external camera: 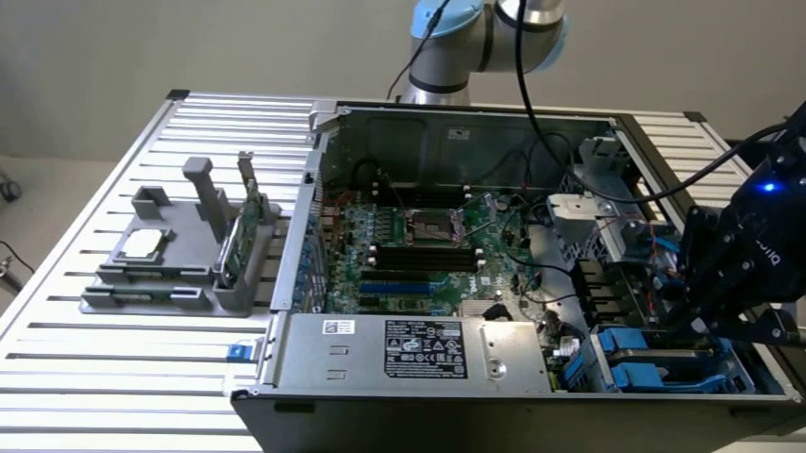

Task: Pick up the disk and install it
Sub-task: 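Insert the disk into the insertion slot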

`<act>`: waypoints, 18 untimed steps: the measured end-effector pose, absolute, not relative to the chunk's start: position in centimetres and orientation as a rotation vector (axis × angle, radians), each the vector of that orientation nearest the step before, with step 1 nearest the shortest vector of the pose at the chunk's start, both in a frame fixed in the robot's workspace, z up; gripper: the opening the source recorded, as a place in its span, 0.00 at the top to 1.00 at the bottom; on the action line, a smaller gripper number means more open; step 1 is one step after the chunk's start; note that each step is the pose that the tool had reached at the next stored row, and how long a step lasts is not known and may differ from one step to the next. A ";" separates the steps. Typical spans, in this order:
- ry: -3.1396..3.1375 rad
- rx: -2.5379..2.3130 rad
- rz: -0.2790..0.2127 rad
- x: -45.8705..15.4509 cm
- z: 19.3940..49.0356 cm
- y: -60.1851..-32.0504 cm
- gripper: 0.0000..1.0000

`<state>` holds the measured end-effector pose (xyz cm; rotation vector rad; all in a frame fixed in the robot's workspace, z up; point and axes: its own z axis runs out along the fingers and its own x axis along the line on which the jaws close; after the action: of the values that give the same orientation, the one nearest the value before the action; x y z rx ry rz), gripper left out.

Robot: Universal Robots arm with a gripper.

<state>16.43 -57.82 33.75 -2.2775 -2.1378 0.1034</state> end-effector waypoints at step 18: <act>-2.142 -2.269 0.110 16.4 33.6 -57.7 0.84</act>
<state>16.43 -57.72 33.58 -2.2689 -2.1421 0.1097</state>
